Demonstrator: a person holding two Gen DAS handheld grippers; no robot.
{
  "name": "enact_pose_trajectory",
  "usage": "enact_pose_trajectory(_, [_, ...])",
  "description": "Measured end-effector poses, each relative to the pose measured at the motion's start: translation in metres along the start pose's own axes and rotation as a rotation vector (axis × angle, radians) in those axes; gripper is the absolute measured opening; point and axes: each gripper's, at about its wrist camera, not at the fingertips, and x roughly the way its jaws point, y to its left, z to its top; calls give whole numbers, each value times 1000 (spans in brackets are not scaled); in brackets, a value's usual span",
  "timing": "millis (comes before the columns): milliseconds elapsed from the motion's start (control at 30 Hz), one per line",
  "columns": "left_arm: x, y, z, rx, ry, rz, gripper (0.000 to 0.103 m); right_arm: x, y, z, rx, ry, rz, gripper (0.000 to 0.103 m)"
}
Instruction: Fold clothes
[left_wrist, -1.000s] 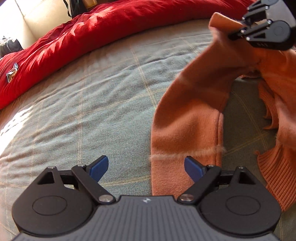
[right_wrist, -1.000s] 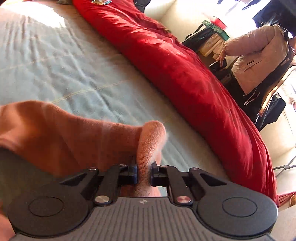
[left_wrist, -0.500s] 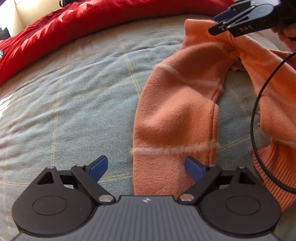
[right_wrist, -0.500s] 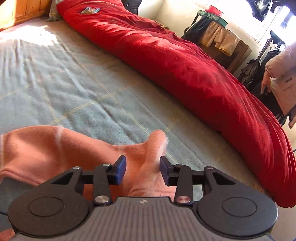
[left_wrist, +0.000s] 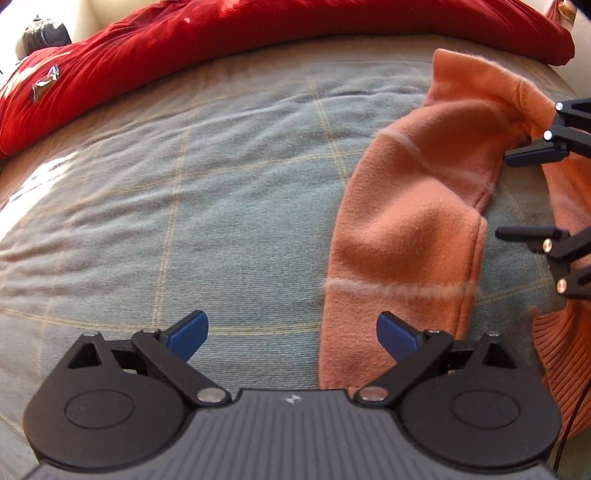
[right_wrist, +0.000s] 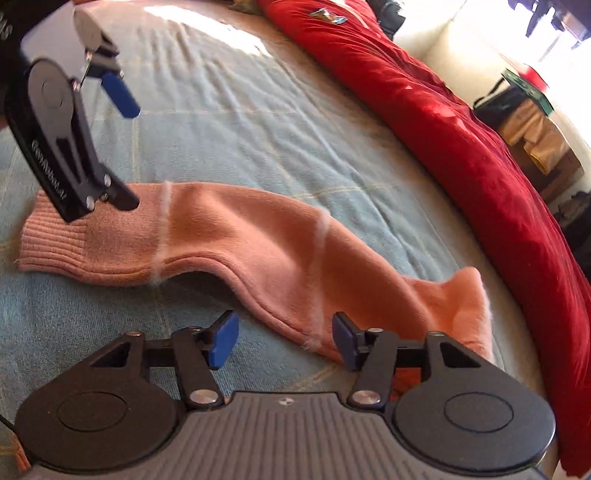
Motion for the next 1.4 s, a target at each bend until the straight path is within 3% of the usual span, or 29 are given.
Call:
enact_pose_trajectory(200, [-3,20,-6,-22,-14,24,98,21,25,18,-101,-24,-37,64])
enact_pose_trajectory(267, [-6,26,-10,-10,-19,51,98,27,26,27,-92,-17,-45,45])
enact_pose_trajectory(300, [-8,29,-12,0,-24,67,98,29,25,32,-82,0,-35,19])
enact_pose_trajectory(333, [-10,33,-14,7,-31,82,98,31,25,36,-67,12,-32,13])
enact_pose_trajectory(500, [-18,63,-26,5,-60,192,98,27,16,61,53,-4,8,11])
enact_pose_trajectory(667, [-22,107,-35,-86,-49,254,98,30,-1,98,259,-27,140,11])
enact_pose_trajectory(833, [-24,141,-46,-152,-48,341,98,33,14,139,316,-79,265,11])
enact_pose_trajectory(1067, [-29,174,-62,-194,-22,377,98,51,41,189,378,-93,396,11])
enact_pose_trajectory(1400, [-62,219,-87,-284,22,482,98,76,76,214,392,-39,428,11])
